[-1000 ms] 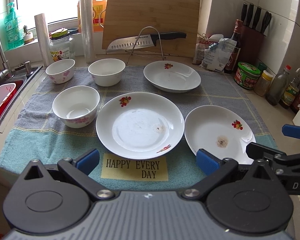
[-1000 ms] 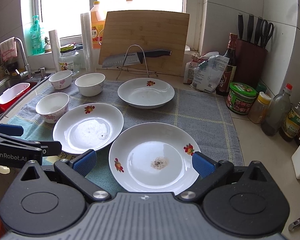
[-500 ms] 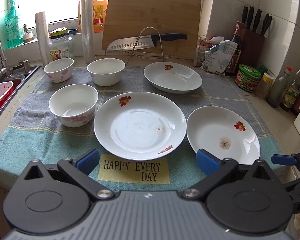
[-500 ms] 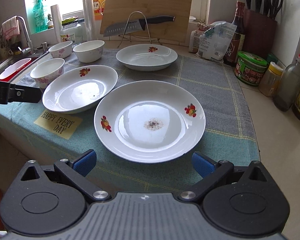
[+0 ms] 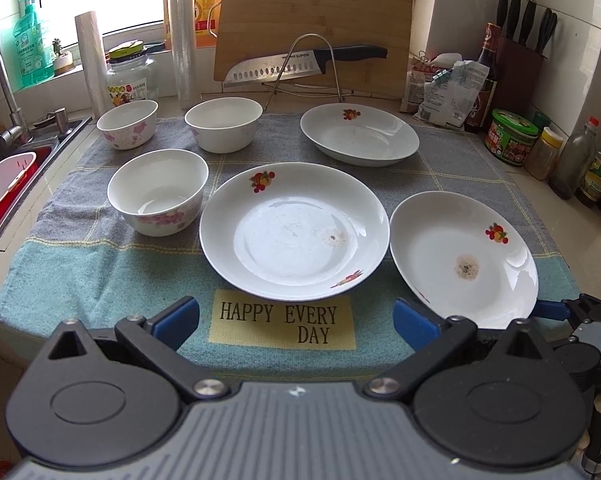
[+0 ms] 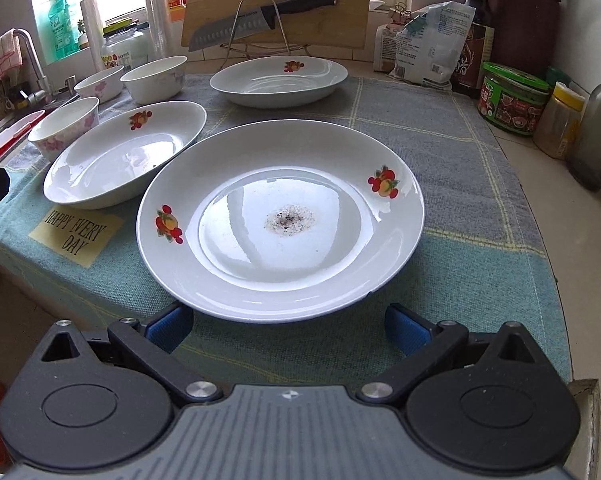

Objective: Organize plates and bowls
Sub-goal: 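Move the left tool toward the white plate with a brown stain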

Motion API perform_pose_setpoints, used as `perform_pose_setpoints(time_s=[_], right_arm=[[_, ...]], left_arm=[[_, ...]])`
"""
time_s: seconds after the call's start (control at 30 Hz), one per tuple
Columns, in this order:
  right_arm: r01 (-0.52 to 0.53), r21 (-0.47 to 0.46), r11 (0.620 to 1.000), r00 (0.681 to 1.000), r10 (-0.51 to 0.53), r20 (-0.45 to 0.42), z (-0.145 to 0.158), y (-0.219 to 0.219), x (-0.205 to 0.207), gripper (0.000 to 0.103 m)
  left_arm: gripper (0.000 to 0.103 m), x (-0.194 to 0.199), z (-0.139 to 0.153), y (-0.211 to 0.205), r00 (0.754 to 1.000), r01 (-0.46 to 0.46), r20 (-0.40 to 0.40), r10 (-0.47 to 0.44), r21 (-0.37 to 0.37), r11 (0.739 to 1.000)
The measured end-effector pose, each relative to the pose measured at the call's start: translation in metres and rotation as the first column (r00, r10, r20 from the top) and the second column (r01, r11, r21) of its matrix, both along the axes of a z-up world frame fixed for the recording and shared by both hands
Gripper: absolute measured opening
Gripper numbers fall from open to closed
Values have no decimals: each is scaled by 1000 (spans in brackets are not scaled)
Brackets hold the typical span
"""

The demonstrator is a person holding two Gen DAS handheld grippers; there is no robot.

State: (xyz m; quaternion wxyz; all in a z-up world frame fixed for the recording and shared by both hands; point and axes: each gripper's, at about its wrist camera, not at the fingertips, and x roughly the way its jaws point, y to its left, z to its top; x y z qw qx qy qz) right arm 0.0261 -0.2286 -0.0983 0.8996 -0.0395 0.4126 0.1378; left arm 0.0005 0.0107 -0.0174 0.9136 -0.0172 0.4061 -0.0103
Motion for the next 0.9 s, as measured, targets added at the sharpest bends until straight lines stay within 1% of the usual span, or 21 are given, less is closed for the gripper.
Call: perform_pose_setpoints(time_s=[0.07, 0.23, 0.37, 0.6, 0.73, 0.8, 0.83, 0.9], right_arm=[[-20, -15, 1000, 1000, 20, 14, -1, -1, 3, 103], [-84, -60, 995, 996, 86, 36, -4, 2, 7, 103], [-131, -54, 990, 990, 134, 52, -5, 1, 8, 103], [-194, -41, 980, 977, 197, 85, -8, -5, 7, 103], [-201, -38, 979, 974, 203, 96, -9, -5, 8, 103], [-199, -27, 980, 970, 201, 138, -12, -8, 4, 103], [-204, -25, 979, 967, 205, 150, -13, -9, 2, 103], [-182, -22, 983, 972, 184, 146, -12, -9, 2, 103]], left_arm=[[102, 2, -1, 0, 1000, 4, -7, -4, -11, 1000], [102, 12, -1, -3, 999, 21, -24, -23, -71, 997], [102, 22, 0, -10, 999, 45, -22, -47, -96, 994], [102, 48, 7, -35, 988, 151, -22, -155, -117, 982], [102, 65, 12, -45, 977, 208, -26, -214, -146, 967], [102, 75, 13, -51, 968, 245, -21, -251, -148, 958], [102, 80, 13, -53, 962, 266, -20, -271, -144, 953], [102, 93, 12, -59, 946, 317, -32, -323, -131, 939]])
